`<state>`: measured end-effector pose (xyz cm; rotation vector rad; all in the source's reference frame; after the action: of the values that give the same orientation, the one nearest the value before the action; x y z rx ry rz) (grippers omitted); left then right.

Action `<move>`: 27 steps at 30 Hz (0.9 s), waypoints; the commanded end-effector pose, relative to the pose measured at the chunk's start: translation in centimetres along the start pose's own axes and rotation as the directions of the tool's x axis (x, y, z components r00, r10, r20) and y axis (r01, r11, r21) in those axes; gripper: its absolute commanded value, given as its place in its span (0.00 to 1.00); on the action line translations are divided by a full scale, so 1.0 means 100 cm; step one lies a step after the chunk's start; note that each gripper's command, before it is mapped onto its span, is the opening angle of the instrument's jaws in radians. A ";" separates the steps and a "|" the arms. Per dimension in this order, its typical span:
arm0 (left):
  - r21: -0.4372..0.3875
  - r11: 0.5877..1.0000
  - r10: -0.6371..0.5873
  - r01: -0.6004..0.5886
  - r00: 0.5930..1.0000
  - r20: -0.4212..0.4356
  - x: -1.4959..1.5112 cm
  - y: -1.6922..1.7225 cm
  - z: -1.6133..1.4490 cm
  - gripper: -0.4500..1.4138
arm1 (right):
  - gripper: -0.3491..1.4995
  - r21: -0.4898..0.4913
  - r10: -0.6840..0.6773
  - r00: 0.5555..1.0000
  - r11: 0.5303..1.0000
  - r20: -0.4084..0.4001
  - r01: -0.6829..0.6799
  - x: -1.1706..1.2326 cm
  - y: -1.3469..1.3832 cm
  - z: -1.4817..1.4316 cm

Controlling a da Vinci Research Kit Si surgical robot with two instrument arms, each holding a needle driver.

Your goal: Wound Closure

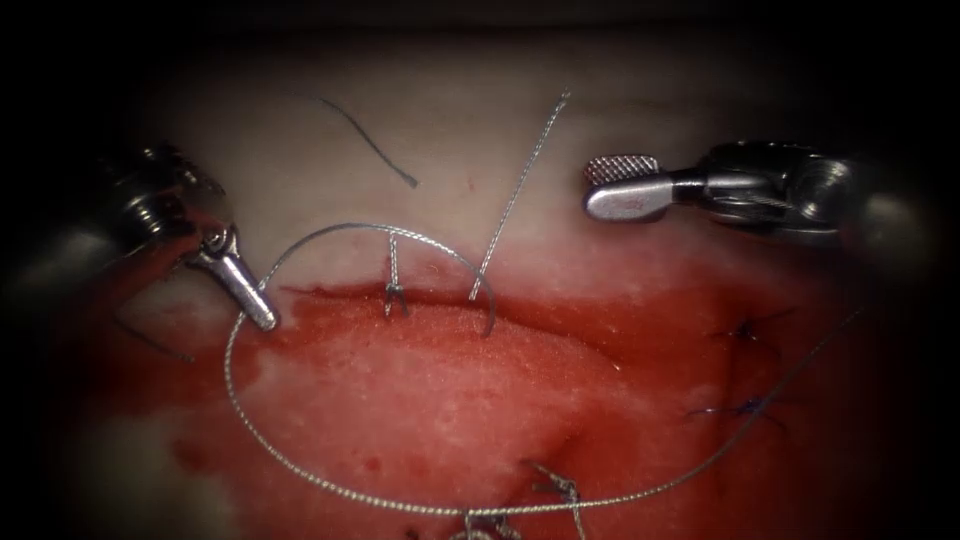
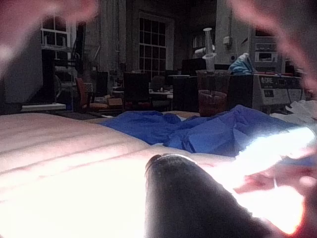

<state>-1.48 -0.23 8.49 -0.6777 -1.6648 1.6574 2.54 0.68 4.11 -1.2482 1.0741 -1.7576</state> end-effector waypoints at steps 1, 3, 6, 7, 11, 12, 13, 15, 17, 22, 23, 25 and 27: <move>-0.010 1.000 0.007 -0.007 1.000 -0.013 0.0012 0.0013 -0.0013 0.00 | 0.81 -0.018 -0.006 1.000 1.000 -0.003 0.006 -0.0012 0.0009 0.0008; -0.045 0.999 0.021 -0.023 0.999 -0.049 0.0014 0.0021 -0.0024 0.00 | 0.81 -0.043 0.012 1.000 0.999 -0.018 -0.013 -0.0009 0.0013 0.0012; -0.068 0.997 0.032 -0.036 0.997 -0.071 0.0017 0.0024 -0.0028 0.00 | 0.80 -0.055 0.018 0.999 0.998 -0.027 -0.020 -0.0009 0.0014 0.0014; -0.076 0.996 0.034 -0.039 0.996 -0.078 0.0018 0.0025 -0.0029 0.00 | 0.79 -0.060 0.016 0.999 0.998 -0.030 -0.018 -0.0009 0.0014 0.0015; -0.098 0.994 0.037 -0.046 0.995 -0.095 0.0020 0.0026 -0.0029 0.00 | 0.77 -0.072 0.010 0.999 0.997 -0.039 -0.013 -0.0009 0.0013 0.0017; -0.104 0.994 0.036 -0.046 0.994 -0.099 0.0020 0.0026 -0.0029 0.00 | 0.77 -0.075 0.010 0.999 0.997 -0.041 -0.013 -0.0009 0.0013 0.0017; -0.109 0.993 0.035 -0.046 0.994 -0.103 0.0021 0.0025 -0.0028 0.00 | 0.76 -0.075 0.010 0.999 0.997 -0.040 -0.013 -0.0009 0.0013 0.0017; -0.119 0.992 0.034 -0.047 0.993 -0.109 0.0022 0.0023 -0.0027 0.00 | 0.77 -0.075 0.010 0.999 0.997 -0.040 -0.013 -0.0010 0.0013 0.0018; -0.127 0.991 0.034 -0.049 0.993 -0.114 0.0023 0.0021 -0.0024 0.00 | 0.78 -0.075 0.009 0.999 0.997 -0.040 -0.012 -0.0010 0.0015 0.0020; -0.162 0.985 0.029 -0.051 0.991 -0.134 0.0029 0.0020 -0.0017 0.00 | 0.72 -0.073 -0.017 0.999 0.997 -0.031 0.014 -0.0019 0.0025 0.0040; -0.168 0.984 0.028 -0.051 0.990 -0.137 0.0031 0.0020 -0.0015 0.00 | 0.72 -0.073 -0.043 0.999 0.996 -0.028 0.041 -0.0022 0.0027 0.0044; -0.172 0.984 0.027 -0.050 0.990 -0.137 0.0032 0.0021 -0.0012 0.00 | 0.69 -0.084 -0.108 0.994 0.991 -0.024 0.106 -0.0028 0.0033 0.0049; -0.168 0.984 0.038 -0.061 0.990 -0.138 0.0032 0.0023 -0.0011 0.00 | 0.67 -0.082 -0.116 0.992 0.990 -0.039 0.113 -0.0034 0.0039 0.0051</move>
<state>-1.63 -0.03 8.39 -0.8911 -1.7273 1.4687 3.08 0.55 3.84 -1.3136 1.1289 -1.8698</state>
